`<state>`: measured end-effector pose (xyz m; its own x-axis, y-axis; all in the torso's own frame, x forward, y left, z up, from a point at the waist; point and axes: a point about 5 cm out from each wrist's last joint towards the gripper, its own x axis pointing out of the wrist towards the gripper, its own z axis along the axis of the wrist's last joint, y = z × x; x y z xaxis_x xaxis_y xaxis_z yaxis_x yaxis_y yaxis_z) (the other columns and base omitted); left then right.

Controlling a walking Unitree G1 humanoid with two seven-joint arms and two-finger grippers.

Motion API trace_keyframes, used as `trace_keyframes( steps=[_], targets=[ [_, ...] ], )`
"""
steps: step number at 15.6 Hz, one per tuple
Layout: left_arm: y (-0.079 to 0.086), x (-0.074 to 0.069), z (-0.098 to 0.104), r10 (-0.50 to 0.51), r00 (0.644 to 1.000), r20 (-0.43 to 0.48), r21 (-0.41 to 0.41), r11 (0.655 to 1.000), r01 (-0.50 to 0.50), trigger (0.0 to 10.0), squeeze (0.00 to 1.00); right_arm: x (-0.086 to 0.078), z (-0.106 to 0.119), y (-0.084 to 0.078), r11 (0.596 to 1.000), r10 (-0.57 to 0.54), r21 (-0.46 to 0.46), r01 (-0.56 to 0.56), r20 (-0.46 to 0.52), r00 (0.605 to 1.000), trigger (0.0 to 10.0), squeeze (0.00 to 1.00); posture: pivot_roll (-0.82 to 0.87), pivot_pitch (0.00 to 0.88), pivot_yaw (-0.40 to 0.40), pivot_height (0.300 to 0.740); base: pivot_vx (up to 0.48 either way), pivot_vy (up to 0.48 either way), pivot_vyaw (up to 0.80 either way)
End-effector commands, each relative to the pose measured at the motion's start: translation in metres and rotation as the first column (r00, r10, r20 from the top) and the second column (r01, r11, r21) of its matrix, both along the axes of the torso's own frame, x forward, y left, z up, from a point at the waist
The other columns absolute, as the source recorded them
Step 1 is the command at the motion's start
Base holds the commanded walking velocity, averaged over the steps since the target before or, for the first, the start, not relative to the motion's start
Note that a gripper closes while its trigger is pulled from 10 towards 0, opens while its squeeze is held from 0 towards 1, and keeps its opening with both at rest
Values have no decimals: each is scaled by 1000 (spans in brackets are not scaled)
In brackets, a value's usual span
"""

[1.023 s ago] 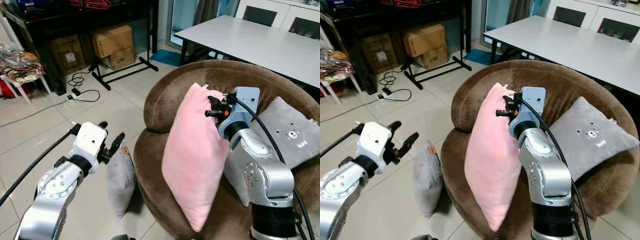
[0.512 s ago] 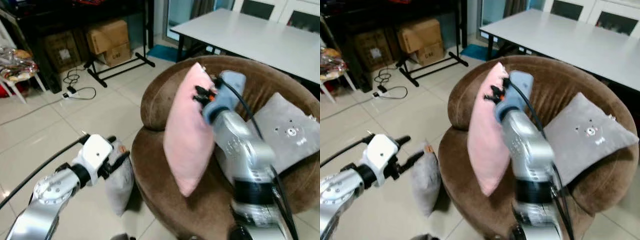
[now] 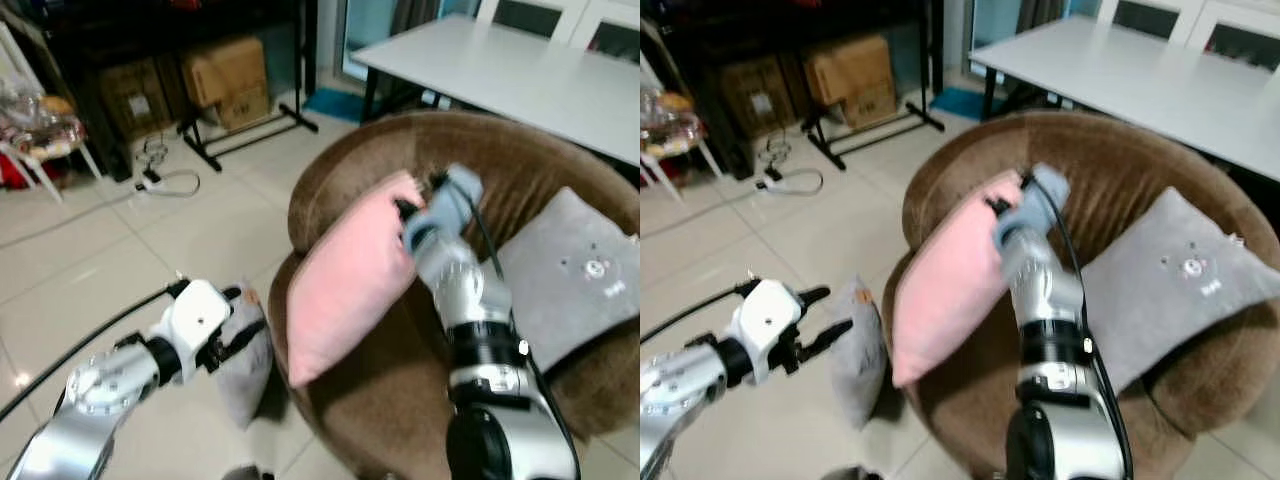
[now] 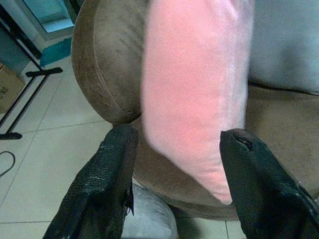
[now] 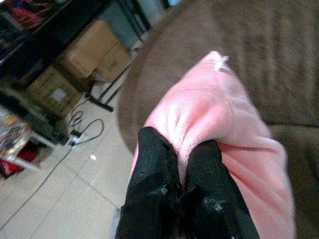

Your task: Move the pillow to the sofa from floor

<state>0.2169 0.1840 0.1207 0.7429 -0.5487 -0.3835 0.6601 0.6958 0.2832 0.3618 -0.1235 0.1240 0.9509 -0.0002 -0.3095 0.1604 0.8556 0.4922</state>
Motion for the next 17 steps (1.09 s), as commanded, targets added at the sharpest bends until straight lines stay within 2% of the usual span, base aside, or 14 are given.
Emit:
trace_keyframes(
  steps=[1,4,8,10,15,17],
  targets=[
    [2,0,2,-1,1000,7,9,1000,1,10000,0,4,9,-12,999,-49,21,48,100,994,10000,0,-56,0,6,740,0,0,0],
    [2,2,4,-3,1000,15,11,1000,3,10000,0,-1,-14,-44,992,-119,-27,124,137,983,10000,0,-51,0,8,740,0,0,0],
    [2,4,5,-15,1000,18,14,1000,14,10000,0,3,-5,-69,983,-161,-44,179,265,951,10000,0,-60,0,22,740,0,0,0],
    [2,4,6,-23,1000,17,16,1000,22,10000,0,3,-5,-80,975,-197,-49,217,266,944,10000,0,-63,0,27,740,0,0,0],
    [3,5,7,-28,999,19,24,999,27,10000,0,-3,-18,-91,965,-229,-65,253,259,939,10000,0,-59,0,30,740,0,0,0],
    [2,6,6,-32,999,17,25,999,32,10000,0,-4,-24,-91,965,-225,-81,248,226,948,10000,0,-60,0,32,740,0,0,0]
  ],
)
